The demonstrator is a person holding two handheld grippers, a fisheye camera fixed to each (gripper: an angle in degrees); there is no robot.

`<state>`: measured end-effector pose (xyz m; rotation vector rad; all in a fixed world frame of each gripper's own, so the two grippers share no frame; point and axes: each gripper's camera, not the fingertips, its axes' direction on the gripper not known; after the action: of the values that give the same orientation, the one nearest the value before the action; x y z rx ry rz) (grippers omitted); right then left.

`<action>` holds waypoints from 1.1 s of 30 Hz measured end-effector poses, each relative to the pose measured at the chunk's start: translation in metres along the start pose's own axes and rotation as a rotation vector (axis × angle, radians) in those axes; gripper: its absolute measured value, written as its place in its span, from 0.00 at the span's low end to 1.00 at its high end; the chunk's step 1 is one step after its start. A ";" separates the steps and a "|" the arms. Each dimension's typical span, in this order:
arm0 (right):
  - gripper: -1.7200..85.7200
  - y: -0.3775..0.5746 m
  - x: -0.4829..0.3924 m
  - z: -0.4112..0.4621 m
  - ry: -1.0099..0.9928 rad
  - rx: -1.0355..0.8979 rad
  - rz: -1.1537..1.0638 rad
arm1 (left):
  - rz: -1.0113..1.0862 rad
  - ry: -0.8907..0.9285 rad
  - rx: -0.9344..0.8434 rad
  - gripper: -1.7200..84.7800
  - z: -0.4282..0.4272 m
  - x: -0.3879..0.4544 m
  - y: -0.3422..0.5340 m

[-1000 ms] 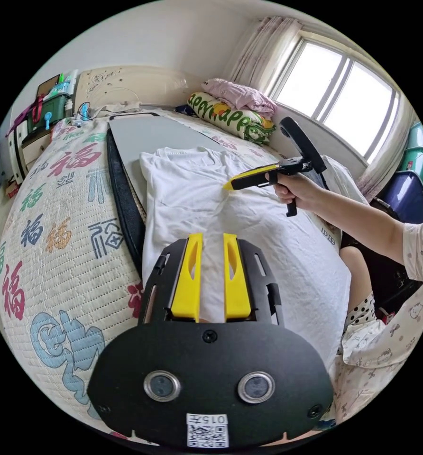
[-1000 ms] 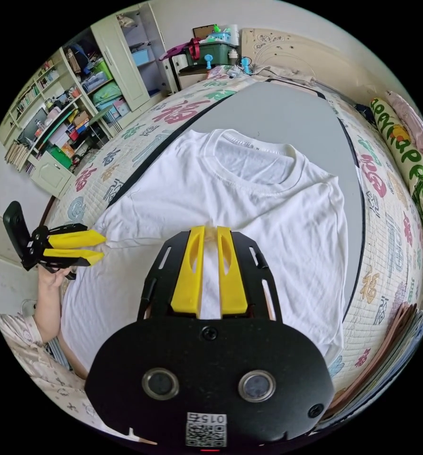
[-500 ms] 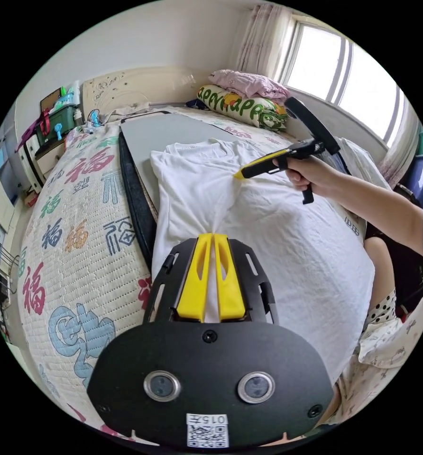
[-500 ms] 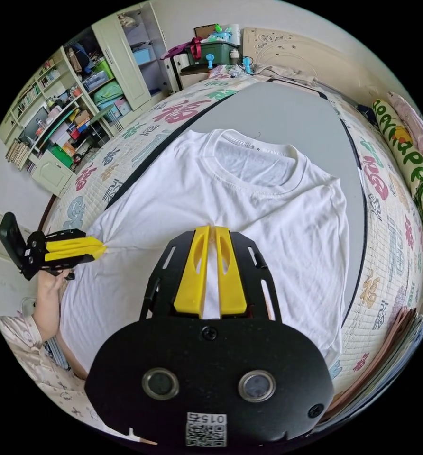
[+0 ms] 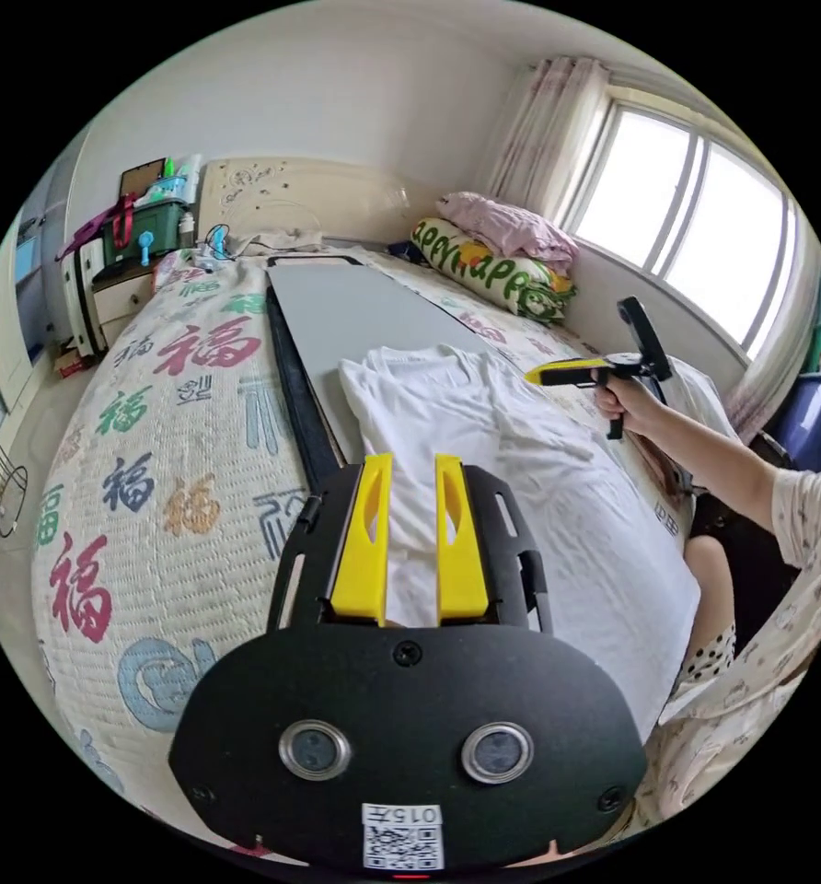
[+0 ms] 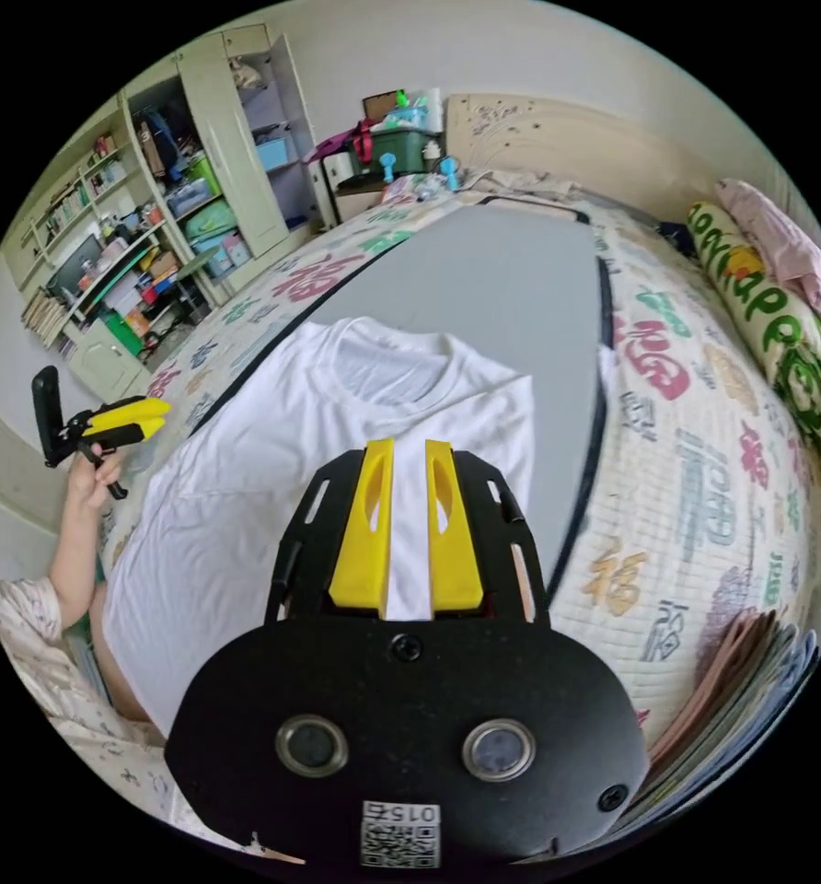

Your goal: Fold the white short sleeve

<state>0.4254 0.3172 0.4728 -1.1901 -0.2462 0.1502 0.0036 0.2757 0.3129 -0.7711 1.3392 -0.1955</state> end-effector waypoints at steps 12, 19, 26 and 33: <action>0.17 -0.095 0.029 0.023 0.062 -0.072 0.216 | -0.140 -0.125 -0.218 0.14 0.166 -0.058 -0.146; 0.07 -0.108 0.010 0.000 0.058 -0.099 0.156 | -0.030 -0.192 -0.253 0.05 0.183 -0.046 -0.149; 0.03 -0.119 0.009 -0.071 0.125 0.015 0.197 | -0.090 -0.163 -0.062 0.02 0.153 -0.051 -0.167; 0.02 -0.113 -0.015 -0.192 0.065 0.178 0.175 | -0.030 -0.073 0.139 0.02 0.084 -0.016 -0.168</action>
<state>0.4613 0.0997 0.5089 -1.0362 -0.0690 0.2802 0.1264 0.1925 0.4289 -0.6749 1.2320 -0.2787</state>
